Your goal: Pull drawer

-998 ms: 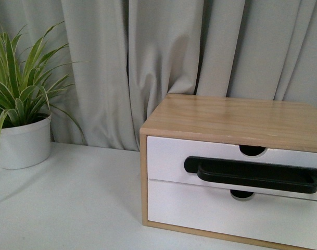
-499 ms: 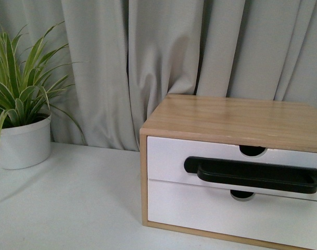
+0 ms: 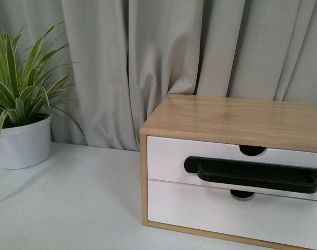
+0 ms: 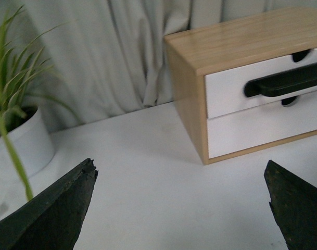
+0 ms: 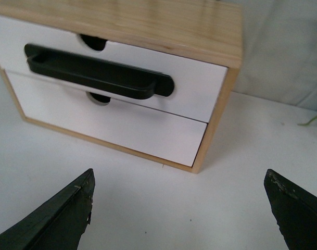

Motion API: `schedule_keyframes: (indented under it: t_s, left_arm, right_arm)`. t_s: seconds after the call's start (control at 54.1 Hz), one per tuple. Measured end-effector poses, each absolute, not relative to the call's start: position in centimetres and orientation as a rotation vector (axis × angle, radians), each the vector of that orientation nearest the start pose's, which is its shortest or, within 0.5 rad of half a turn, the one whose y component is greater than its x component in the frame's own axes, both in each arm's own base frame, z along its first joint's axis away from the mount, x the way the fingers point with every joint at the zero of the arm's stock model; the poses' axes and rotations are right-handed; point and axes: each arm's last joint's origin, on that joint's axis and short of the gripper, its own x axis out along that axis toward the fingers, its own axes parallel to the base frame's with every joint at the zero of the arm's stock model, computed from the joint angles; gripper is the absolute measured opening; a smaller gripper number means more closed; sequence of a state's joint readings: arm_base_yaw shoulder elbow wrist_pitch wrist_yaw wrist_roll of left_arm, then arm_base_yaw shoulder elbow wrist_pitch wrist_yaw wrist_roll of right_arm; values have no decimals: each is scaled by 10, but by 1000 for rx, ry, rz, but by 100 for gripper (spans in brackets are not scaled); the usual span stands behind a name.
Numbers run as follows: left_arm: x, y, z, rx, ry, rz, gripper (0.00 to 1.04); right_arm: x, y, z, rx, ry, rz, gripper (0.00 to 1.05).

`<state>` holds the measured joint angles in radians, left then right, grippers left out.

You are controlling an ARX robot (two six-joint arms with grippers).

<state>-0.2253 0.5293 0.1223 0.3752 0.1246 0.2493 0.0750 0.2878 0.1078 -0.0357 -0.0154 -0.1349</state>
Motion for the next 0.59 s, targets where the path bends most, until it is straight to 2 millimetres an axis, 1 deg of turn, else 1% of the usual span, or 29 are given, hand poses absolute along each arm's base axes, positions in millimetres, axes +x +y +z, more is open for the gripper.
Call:
schedule_keyframes:
  t_s: [0.074,0.111,0.148,0.203,0.277,0.314,0.388,0.444,0.499,0.591]
  left_arm:
    - [148,-44,200,323,-3,-448,98]
    - [154,-49,202,361,8,-482,98]
    - [164,-57,203,427,40,-560,98]
    - [176,-63,205,487,68,-628,98]
    - [194,-70,210,534,71,-652,98]
    - [206,-75,216,556,78,-693,98]
    - [227,-85,222,626,71,-691,98]
    - [238,-93,222,683,75,-724,98]
    - [244,-101,221,714,84,-756,98]
    - [251,-120,216,834,68,-913,98]
  right_arm:
    - [121,13,182,-244,231,192,96]
    - [128,15,186,-291,231,236,96]
    - [136,16,190,-343,247,286,96]
    - [145,15,193,-380,250,322,96]
    - [155,14,196,-419,267,349,96]
    - [162,13,197,-435,281,374,96]
    - [171,12,199,-464,299,396,96]
    - [179,11,202,-487,306,414,96]
    - [184,9,204,-505,308,429,96]
    - [194,3,208,-538,318,464,96]
